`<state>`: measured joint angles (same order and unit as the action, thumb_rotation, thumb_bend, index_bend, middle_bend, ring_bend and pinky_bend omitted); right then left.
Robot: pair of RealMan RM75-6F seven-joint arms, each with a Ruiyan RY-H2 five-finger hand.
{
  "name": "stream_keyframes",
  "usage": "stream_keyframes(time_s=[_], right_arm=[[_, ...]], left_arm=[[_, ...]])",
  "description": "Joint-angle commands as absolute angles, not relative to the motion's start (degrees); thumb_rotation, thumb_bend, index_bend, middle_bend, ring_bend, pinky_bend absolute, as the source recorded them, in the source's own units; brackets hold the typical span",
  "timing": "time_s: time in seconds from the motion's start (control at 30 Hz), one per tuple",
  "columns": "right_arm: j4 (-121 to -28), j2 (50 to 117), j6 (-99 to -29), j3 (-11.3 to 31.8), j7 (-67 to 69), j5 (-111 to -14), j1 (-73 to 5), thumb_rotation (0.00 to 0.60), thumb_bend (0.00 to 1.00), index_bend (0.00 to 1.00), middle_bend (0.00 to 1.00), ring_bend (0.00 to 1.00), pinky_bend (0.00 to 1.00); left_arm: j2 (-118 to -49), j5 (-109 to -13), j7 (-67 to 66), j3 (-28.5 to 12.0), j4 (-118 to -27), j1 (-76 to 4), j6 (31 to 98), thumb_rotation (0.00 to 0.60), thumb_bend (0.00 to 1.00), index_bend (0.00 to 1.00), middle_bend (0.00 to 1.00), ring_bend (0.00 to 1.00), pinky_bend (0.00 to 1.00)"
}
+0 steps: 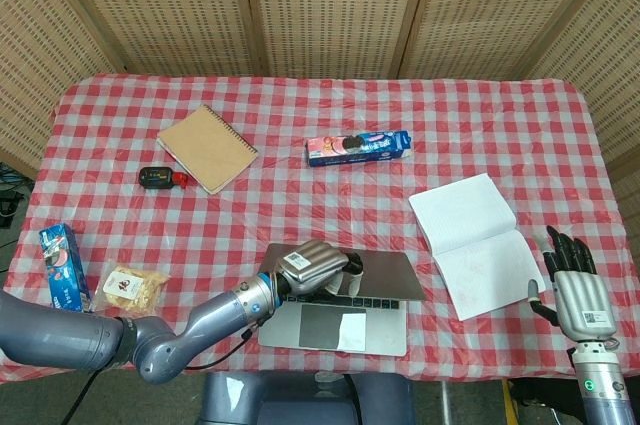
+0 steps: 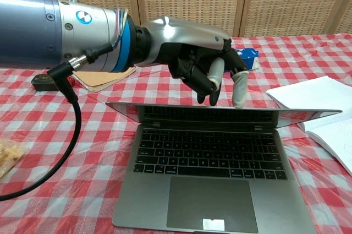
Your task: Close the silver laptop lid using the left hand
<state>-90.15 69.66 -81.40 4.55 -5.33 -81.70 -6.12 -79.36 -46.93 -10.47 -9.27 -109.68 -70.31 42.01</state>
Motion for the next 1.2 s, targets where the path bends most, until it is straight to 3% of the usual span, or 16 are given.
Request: stream_keyframes(time_s=[0.03, 1.2], right_arm=[[-90.16, 69.65, -81.32, 4.56, -5.42, -81.58, -6.12, 0.600, 0.75, 0.00, 0.00, 0.00, 0.00], [-90.91, 69.40, -80.46, 4.57, -5.98, -80.57, -6.21, 0.600, 0.75, 0.00, 0.00, 0.00, 0.00]], left_arm=[[-79.50, -47.27, -9.76, -9.14, -109.59, -69.95, 41.60, 0.600, 1.00, 0.34, 0.29, 0.46, 0.45], [-84.64, -48.02, -11.21, -3.61, -105.80, -69.78, 37.55, 0.600, 1.00, 0.37, 0.29, 0.46, 0.45]])
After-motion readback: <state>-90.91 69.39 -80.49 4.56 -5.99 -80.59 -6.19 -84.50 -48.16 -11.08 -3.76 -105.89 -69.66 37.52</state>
